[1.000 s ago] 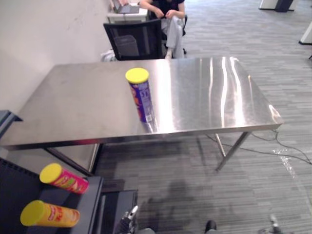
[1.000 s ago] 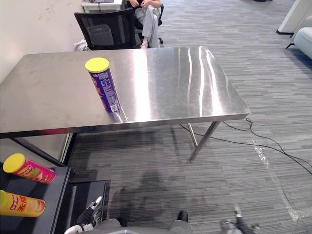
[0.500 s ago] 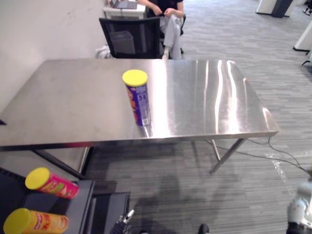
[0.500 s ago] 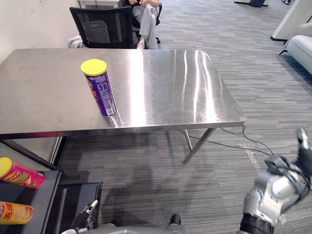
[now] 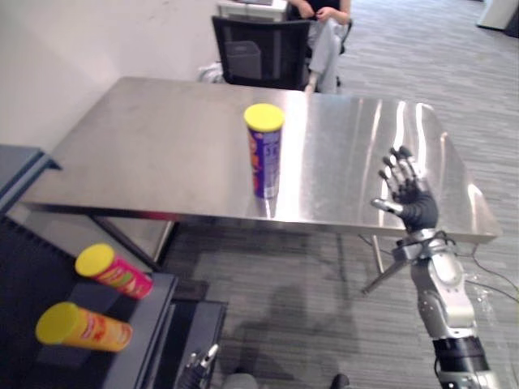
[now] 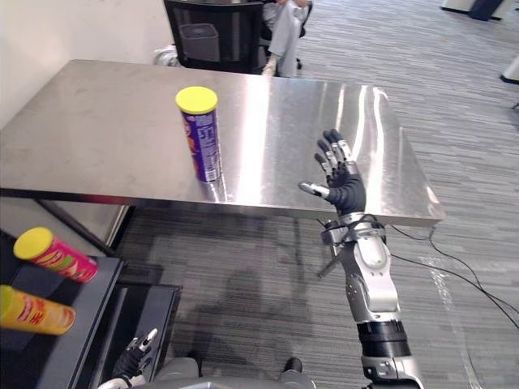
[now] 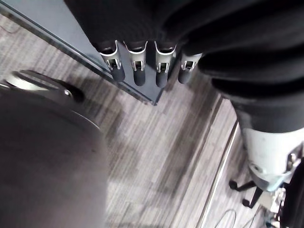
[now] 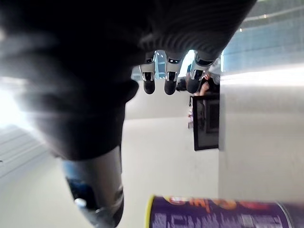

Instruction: Put the gum and the chips on the shelf.

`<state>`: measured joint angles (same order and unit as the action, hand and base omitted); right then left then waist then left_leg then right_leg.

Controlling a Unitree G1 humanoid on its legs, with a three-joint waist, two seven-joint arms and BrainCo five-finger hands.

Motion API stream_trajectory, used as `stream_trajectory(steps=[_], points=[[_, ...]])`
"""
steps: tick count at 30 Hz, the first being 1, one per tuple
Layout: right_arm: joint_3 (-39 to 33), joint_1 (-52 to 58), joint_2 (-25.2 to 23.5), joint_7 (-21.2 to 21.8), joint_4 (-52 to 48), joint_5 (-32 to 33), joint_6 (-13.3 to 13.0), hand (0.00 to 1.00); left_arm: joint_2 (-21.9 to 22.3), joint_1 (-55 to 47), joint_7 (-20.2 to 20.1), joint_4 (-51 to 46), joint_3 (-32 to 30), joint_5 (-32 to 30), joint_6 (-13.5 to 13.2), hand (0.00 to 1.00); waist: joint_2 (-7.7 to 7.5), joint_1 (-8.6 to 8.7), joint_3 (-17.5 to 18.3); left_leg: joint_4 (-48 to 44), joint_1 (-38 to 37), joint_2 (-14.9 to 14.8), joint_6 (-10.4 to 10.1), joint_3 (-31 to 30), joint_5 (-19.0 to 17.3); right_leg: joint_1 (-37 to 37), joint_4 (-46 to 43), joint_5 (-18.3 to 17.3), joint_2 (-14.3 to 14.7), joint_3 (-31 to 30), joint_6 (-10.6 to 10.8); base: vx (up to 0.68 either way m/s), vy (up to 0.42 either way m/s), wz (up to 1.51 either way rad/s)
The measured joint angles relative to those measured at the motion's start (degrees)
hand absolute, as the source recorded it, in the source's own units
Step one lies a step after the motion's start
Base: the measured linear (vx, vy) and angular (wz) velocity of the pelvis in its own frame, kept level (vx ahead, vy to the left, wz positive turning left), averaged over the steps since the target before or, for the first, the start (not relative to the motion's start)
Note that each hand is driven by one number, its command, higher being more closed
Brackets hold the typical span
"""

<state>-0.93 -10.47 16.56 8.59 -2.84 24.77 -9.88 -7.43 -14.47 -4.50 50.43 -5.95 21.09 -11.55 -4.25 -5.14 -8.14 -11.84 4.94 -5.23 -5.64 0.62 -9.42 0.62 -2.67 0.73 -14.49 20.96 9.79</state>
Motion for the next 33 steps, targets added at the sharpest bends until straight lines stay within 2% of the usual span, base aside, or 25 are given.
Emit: stream_trajectory(steps=[4, 6, 12, 14, 16, 20, 33], points=[[2.34, -4.39, 0.77, -1.18, 4.03, -2.15, 1.33, 0.0, 0.64, -1.67, 0.77, -0.06, -0.78, -0.32, 0.04, 0.0, 0.41, -1.57, -0.61, -1.21, 1.99, 0.25, -0.14, -2.84, 0.57, 0.07, -0.59, -0.25, 0.02, 2.45, 0.01, -0.03, -0.004, 0.35], [2.53, -7.48, 0.84, -3.07, 6.6, -2.42, 1.91, 0.0, 0.81, -1.86, 0.92, -0.06, -1.14, -1.94, 0.1, 0.0, 0.46, -3.01, -1.38, -1.46, 2.19, 0.56, -0.1, -4.13, 0.78, 0.91, -0.59, -0.25, -0.1, 3.7, 0.01, -0.01, 0.012, 0.29], [3.02, -13.74, 0.9, -8.41, 11.19, -4.64, 2.23, 0.0, 1.04, -1.91, 0.84, -0.11, -1.29, -2.21, 0.18, 0.0, 0.83, -3.88, -2.0, -2.82, 3.84, 1.82, 0.34, -6.22, 1.18, 1.57, -0.59, -0.24, -0.92, 6.08, 0.04, -0.01, 0.026, 0.24], [2.98, -14.96, 0.91, -10.29, 13.19, -4.65, 2.34, 0.0, 1.07, -1.9, 0.78, -0.14, -1.32, -2.23, 0.39, 0.0, 0.99, -4.75, -2.3, -3.29, 4.07, 2.15, 0.35, -6.76, 1.17, 1.93, -0.6, -0.21, -1.15, 6.67, 0.09, -0.01, 0.024, 0.13], [2.93, -16.73, 0.91, -12.38, 14.13, -5.2, 2.34, 0.0, 1.07, -1.86, 0.67, -0.17, -1.32, -2.24, 0.34, 0.0, 1.24, -4.87, -3.54, -3.46, 4.13, 2.4, 0.44, -7.59, 1.23, 2.64, -0.62, -0.21, -1.21, 7.49, 0.1, -0.04, 0.012, 0.18], [1.44, -18.66, 1.01, -13.96, 15.16, -7.05, 2.37, 0.0, 1.18, -1.58, 0.34, -0.19, -1.31, -2.26, 0.33, 0.0, 1.53, -5.97, -4.01, -3.63, 4.89, 2.49, 0.58, -7.84, 1.33, 2.34, -0.62, -0.07, -1.3, 7.93, 0.34, -0.03, 0.009, 0.08], [1.49, -26.76, 3.68, -14.3, 22.09, -9.08, 3.67, 0.0, 1.53, -1.44, -0.75, -2.68, -1.78, -2.18, 0.89, 0.0, 1.52, -6.81, -6.19, -5.36, 6.99, 2.85, 0.64, -9.15, 1.42, 1.54, -1.07, 0.0, -1.34, 8.93, 0.41, -0.01, 0.003, 0.04]])
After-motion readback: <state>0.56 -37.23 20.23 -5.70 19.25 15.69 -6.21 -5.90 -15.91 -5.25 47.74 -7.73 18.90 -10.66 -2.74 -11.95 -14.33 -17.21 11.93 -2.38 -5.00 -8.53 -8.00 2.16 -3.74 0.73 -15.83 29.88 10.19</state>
